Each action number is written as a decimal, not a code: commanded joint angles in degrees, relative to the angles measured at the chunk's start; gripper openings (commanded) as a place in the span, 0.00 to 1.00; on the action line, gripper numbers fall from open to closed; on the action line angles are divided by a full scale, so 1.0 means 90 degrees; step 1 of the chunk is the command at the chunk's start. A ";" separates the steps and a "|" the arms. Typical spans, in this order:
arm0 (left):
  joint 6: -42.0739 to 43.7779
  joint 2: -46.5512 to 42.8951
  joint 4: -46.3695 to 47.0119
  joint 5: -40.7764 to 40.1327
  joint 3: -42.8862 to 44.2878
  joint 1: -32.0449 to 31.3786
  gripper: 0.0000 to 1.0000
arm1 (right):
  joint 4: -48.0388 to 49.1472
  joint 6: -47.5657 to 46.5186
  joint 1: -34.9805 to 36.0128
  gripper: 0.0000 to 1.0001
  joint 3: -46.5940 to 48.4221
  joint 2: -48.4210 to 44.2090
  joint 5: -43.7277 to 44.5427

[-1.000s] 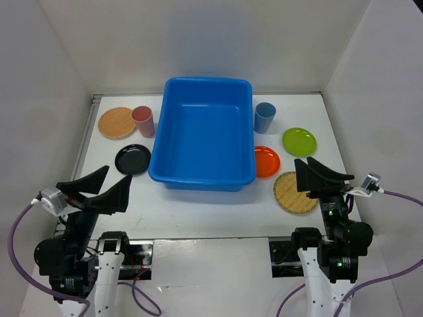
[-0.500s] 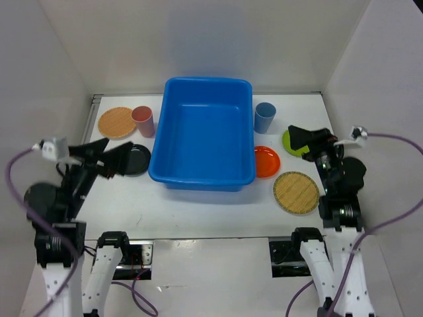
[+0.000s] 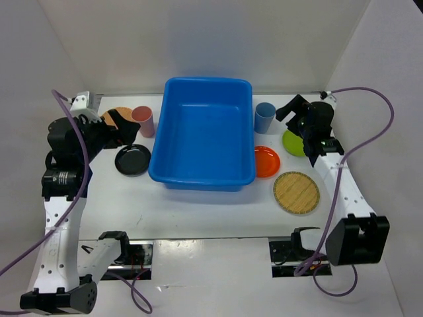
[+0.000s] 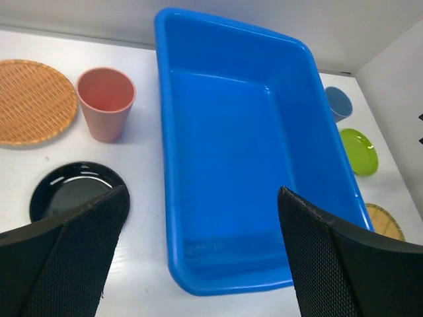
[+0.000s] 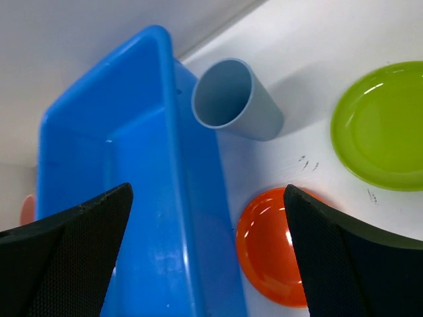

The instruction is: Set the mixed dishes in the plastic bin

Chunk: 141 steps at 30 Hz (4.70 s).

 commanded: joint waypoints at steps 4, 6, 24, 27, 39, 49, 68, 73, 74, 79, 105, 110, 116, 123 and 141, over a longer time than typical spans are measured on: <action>0.0549 0.0535 0.0178 0.0215 0.0308 -0.0016 0.99 | 0.0216 -0.0005 0.0105 0.98 0.0718 0.0992 0.0558; 0.0714 0.0760 0.0178 0.0284 0.0375 -0.0016 0.99 | 0.0217 -0.0005 0.0172 0.96 0.0991 0.1451 0.0743; 0.0891 0.1434 0.0539 0.0059 0.0444 -0.0016 0.99 | 0.0383 0.0171 0.0290 0.86 0.2281 0.3571 0.1213; 0.0891 0.1493 0.0539 0.0060 0.0444 -0.0016 0.99 | 0.0324 0.0171 0.0290 0.83 0.2467 0.3796 0.1213; 0.0891 0.1727 0.0607 0.0060 0.0386 -0.0016 0.99 | 0.0071 0.0112 0.0290 0.64 0.2858 0.4557 0.1379; 0.0891 0.1727 0.0666 0.0118 0.0386 -0.0016 0.99 | -0.0183 -0.0005 0.0290 0.18 0.3268 0.4753 0.1437; 0.0891 0.1542 0.0666 0.0138 0.0327 -0.0075 0.99 | -0.0788 -0.0287 0.2066 0.00 0.2761 0.1083 0.3527; 0.0676 0.1707 0.0442 -0.0720 0.0385 -0.0075 0.99 | -0.0857 -0.0824 0.2419 0.00 0.2565 0.0409 0.3040; 0.0676 0.1775 0.0441 -0.1002 0.0386 -0.0075 0.99 | -0.0857 -0.0883 0.2419 0.00 0.2401 0.0263 0.2875; 0.0676 0.2283 0.0226 -0.1211 0.0727 -0.0075 0.99 | -0.1140 -0.1118 0.2877 0.00 0.1834 0.0134 0.2023; 0.0169 0.4031 0.0460 -0.2304 0.1147 0.0208 0.99 | -0.1931 -0.0454 0.3542 0.00 0.0818 0.1814 0.1887; -0.0007 0.4528 0.0598 -0.2177 0.1225 0.0345 0.99 | -0.1873 -0.0395 0.3669 0.00 0.0690 0.1873 0.1876; -0.0007 0.5095 0.0666 -0.2322 0.1547 0.0345 0.99 | -0.1756 -0.0395 0.3728 0.00 0.0563 0.2126 0.1750; -0.0076 0.5624 0.0948 -0.2440 0.2133 0.0345 0.99 | -0.1697 -0.0395 0.3786 0.00 0.0563 0.2185 0.1750; 0.0061 0.6913 0.0773 -0.2987 0.3188 0.0150 0.99 | -0.1902 -0.0210 0.3903 0.80 0.0964 0.0526 0.1974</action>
